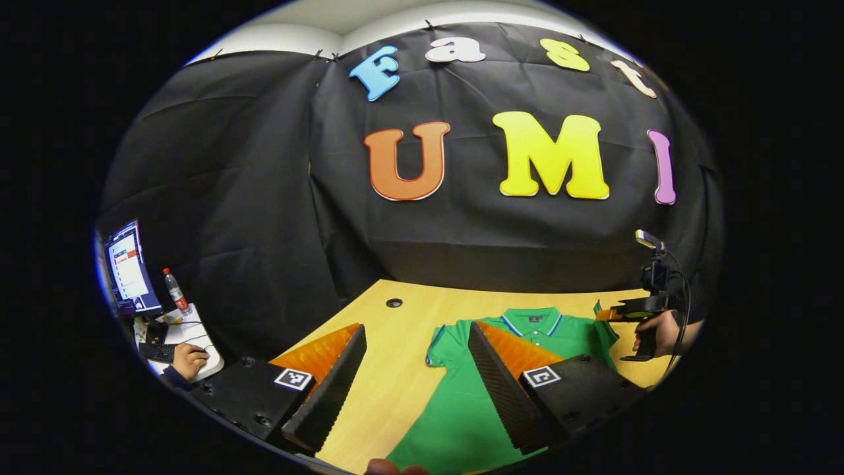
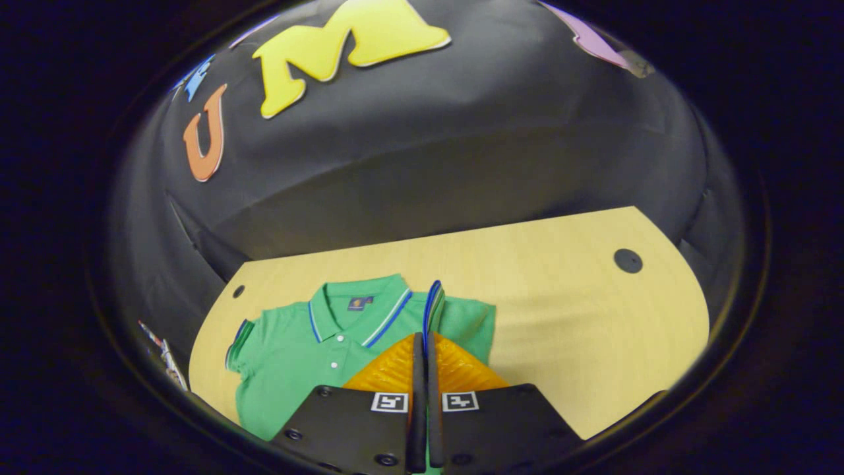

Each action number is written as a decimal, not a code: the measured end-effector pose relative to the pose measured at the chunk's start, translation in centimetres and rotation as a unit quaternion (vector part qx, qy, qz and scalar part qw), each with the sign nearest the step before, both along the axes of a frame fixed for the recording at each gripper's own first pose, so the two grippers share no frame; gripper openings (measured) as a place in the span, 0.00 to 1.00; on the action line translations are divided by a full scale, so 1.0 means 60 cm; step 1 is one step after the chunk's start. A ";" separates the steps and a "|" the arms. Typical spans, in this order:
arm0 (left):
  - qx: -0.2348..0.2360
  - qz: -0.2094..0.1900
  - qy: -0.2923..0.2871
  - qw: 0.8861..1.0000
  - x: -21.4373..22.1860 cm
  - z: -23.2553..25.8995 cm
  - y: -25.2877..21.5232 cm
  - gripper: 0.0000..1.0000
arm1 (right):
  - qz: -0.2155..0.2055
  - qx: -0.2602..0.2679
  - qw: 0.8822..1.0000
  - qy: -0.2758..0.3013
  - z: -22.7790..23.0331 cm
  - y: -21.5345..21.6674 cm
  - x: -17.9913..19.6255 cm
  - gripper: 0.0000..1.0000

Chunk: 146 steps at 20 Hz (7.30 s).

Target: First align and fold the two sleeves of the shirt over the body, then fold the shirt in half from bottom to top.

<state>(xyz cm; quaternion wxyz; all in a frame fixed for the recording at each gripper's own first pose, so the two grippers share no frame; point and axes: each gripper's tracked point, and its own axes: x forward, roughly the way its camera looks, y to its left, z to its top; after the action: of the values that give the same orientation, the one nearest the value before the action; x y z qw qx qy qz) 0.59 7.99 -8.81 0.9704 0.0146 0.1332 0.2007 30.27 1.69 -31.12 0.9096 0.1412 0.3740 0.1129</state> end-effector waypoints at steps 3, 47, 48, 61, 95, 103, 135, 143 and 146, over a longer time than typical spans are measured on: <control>-0.011 0.020 0.004 1.000 -0.025 0.000 0.026 1.00 | 0.017 -0.007 1.000 0.017 -0.023 0.042 -0.004 0.04; -0.076 -0.169 0.207 0.961 0.415 -0.470 0.110 0.33 | -0.033 -0.111 0.988 -0.106 0.249 -0.188 -0.365 0.91; -0.081 -0.169 0.207 0.960 0.418 -0.467 0.110 0.18 | -0.030 -0.115 0.987 -0.109 0.249 -0.186 -0.365 0.90; -0.081 -0.200 0.149 0.965 0.441 -0.328 0.031 0.04 | -0.042 -0.091 0.988 -0.114 0.251 -0.177 -0.377 0.93; -0.040 -0.243 0.196 0.949 -0.077 -0.260 -0.077 0.98 | 0.072 -0.125 0.989 -0.031 0.112 -0.160 -0.591 0.95; -0.077 -0.266 0.327 0.904 -0.243 -0.412 -0.047 0.98 | 0.119 -0.168 0.976 0.072 -0.028 -0.172 -0.737 0.95; -0.097 -0.299 0.314 0.896 -0.242 -0.448 -0.107 0.03 | 0.106 -0.015 0.984 0.145 -0.054 -0.138 -0.719 0.09; -0.095 -0.307 0.246 0.915 -0.137 -0.343 -0.115 0.04 | 0.079 0.040 0.992 0.095 0.042 -0.139 -0.602 0.08; -0.109 -0.300 0.225 0.921 -0.093 -0.302 -0.109 0.03 | 0.070 0.065 0.992 0.079 0.081 -0.136 -0.548 0.11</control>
<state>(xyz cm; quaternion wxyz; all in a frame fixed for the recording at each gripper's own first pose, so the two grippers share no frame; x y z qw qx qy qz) -4.97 1.43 -26.93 0.9252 -0.0075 0.3584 -0.1241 -2.62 -6.46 -26.29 0.8557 0.1823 0.4459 0.1892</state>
